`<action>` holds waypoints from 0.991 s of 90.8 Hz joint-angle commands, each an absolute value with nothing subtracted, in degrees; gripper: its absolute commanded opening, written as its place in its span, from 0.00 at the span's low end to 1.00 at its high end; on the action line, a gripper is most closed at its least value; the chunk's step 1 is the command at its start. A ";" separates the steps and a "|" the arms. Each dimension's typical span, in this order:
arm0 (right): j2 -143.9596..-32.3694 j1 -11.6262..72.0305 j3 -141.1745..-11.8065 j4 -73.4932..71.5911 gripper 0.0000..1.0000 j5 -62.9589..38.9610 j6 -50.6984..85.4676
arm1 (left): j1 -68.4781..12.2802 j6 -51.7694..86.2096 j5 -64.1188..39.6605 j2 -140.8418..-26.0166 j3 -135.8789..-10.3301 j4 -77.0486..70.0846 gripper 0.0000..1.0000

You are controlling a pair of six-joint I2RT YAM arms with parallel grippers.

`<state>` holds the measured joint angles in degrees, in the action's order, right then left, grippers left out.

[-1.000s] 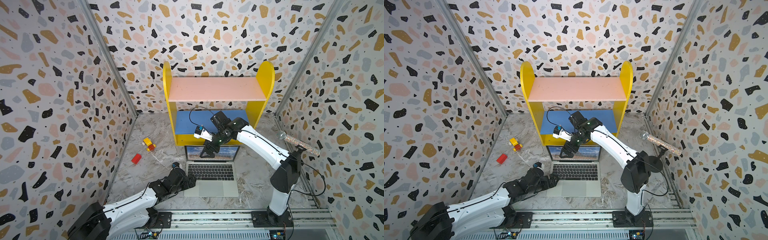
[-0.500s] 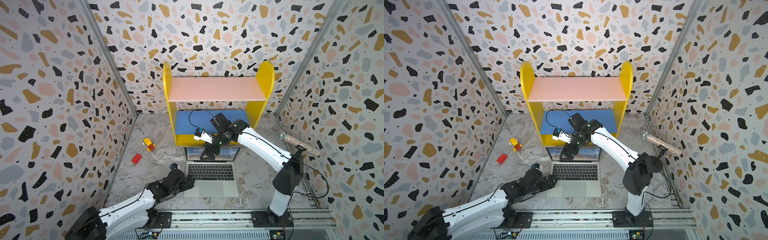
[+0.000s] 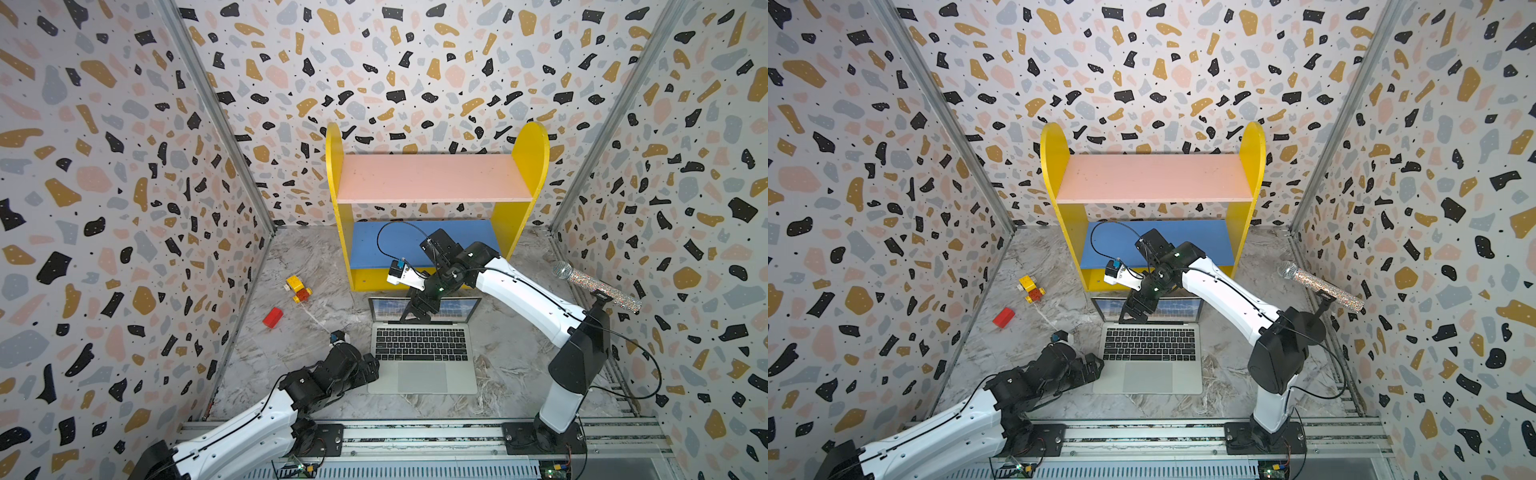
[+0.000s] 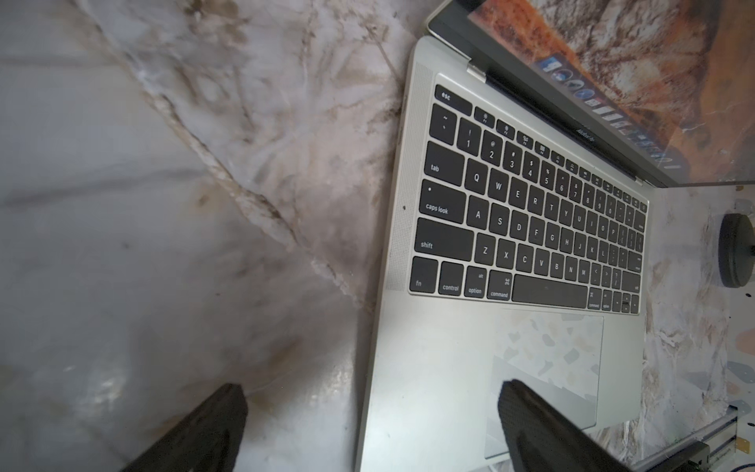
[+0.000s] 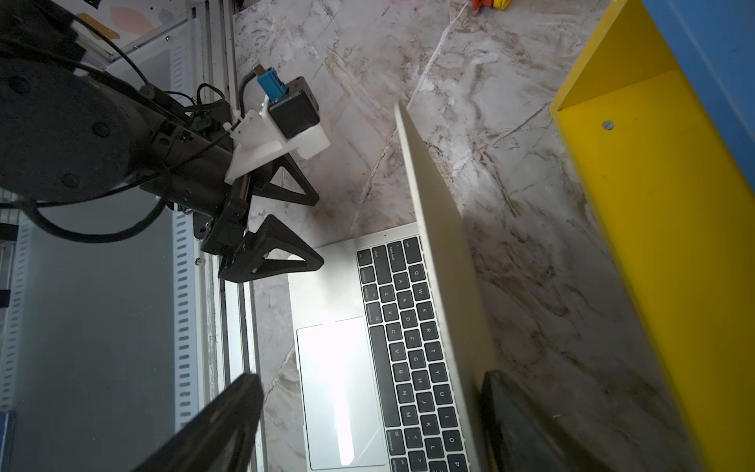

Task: Close the laptop lid and set it aside
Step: Close the lid of the laptop.

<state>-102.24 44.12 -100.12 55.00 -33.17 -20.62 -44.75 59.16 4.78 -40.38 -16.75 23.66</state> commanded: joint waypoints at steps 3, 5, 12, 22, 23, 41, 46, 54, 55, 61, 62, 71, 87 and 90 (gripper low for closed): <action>-99.71 45.52 -99.19 59.81 0.89 -35.23 -19.65 | -44.91 58.02 7.56 -38.21 -18.85 28.90 1.00; -99.70 45.59 -99.15 59.78 0.89 -35.20 -19.66 | -44.91 57.97 7.69 -37.88 -19.13 29.31 1.00; -99.74 45.74 -99.02 59.78 0.89 -35.08 -19.51 | -44.83 57.84 7.65 -36.90 -20.03 30.21 1.00; -99.52 46.03 -98.65 59.77 0.89 -34.81 -19.42 | -44.82 57.60 7.67 -35.90 -21.68 31.79 1.00; -99.51 46.04 -98.59 59.77 0.89 -34.81 -19.42 | -44.82 57.50 7.74 -35.84 -21.87 31.98 1.00; -99.05 46.40 -97.38 59.38 0.89 -34.41 -19.24 | -44.82 55.52 10.40 -34.30 -24.83 35.33 0.99; -98.71 46.48 -96.87 58.99 0.89 -34.34 -19.18 | -44.82 54.73 11.42 -33.99 -26.10 36.58 0.99; -98.22 46.65 -96.09 58.48 0.89 -34.28 -19.07 | -44.82 53.61 12.70 -33.46 -28.31 38.46 0.99; -98.15 46.66 -95.99 58.46 0.89 -34.28 -19.07 | -44.82 53.48 12.86 -33.38 -28.57 38.74 0.99; -97.90 46.82 -95.65 58.29 0.89 -34.15 -18.99 | -44.82 52.68 13.77 -32.70 -30.32 40.15 0.99; -97.86 46.83 -95.60 58.28 0.89 -34.17 -18.99 | -44.82 52.53 13.92 -32.57 -30.67 40.42 0.99; -97.75 46.93 -95.35 58.16 0.89 -34.11 -18.83 | -44.82 51.04 15.75 -31.44 -33.83 42.76 0.99; -97.76 47.27 -94.90 58.10 0.88 -33.94 -18.63 | -44.76 48.36 18.52 -30.53 -39.52 45.37 0.99; -97.68 47.35 -94.80 58.17 0.88 -33.86 -18.61 | -44.76 46.85 18.93 -30.59 -40.48 45.61 0.99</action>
<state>-99.68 46.02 -95.83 53.06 -32.25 -19.84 -44.73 50.89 15.59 -30.89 -36.95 43.27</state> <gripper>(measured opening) 0.883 0.994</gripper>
